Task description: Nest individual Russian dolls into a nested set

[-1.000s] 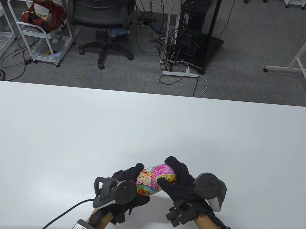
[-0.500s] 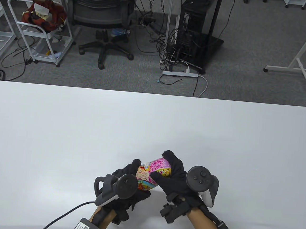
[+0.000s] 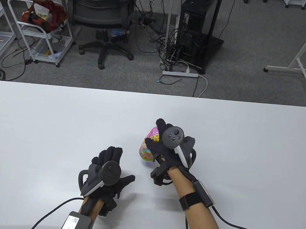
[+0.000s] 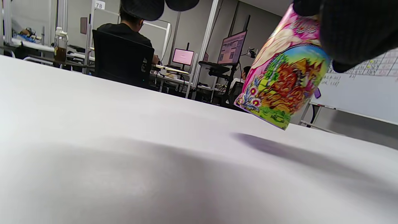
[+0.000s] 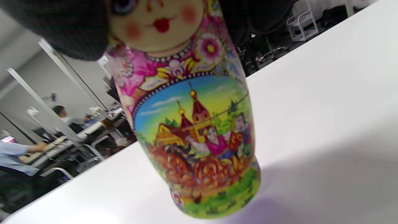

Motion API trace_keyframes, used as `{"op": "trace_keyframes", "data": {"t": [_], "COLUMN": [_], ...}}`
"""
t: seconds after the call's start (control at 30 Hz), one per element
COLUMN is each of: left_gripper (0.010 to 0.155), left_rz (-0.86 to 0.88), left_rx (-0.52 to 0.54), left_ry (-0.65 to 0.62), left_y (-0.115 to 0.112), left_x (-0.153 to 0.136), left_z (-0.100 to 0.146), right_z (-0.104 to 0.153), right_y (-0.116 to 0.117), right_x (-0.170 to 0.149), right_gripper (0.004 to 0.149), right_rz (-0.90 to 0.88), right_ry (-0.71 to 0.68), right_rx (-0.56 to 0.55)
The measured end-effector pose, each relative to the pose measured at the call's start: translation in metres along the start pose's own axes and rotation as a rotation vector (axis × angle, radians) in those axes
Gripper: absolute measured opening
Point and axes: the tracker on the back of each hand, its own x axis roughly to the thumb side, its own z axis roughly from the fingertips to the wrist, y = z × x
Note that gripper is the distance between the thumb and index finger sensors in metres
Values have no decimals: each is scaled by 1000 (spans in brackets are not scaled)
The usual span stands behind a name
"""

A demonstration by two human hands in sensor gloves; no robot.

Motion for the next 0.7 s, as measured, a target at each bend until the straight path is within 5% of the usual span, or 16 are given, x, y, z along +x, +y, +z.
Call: {"op": "trace_keyframes", "data": {"t": [0.5, 0.6, 0.7], "left_gripper": [106, 104, 102], "left_rz": [28, 43, 37], "left_rx": [-33, -31, -7], "left_ry": [-12, -24, -45], "left_y": [0, 2, 5], "left_x": [6, 7, 10], "left_z": [-1, 1, 6], "right_z": [-24, -23, -11], "right_y": [24, 17, -4], "right_x": [8, 8, 6], "right_gripper": [82, 83, 83], "right_rz": [144, 130, 38], "right_ry": [85, 67, 4], "right_rx": [27, 78, 7]}}
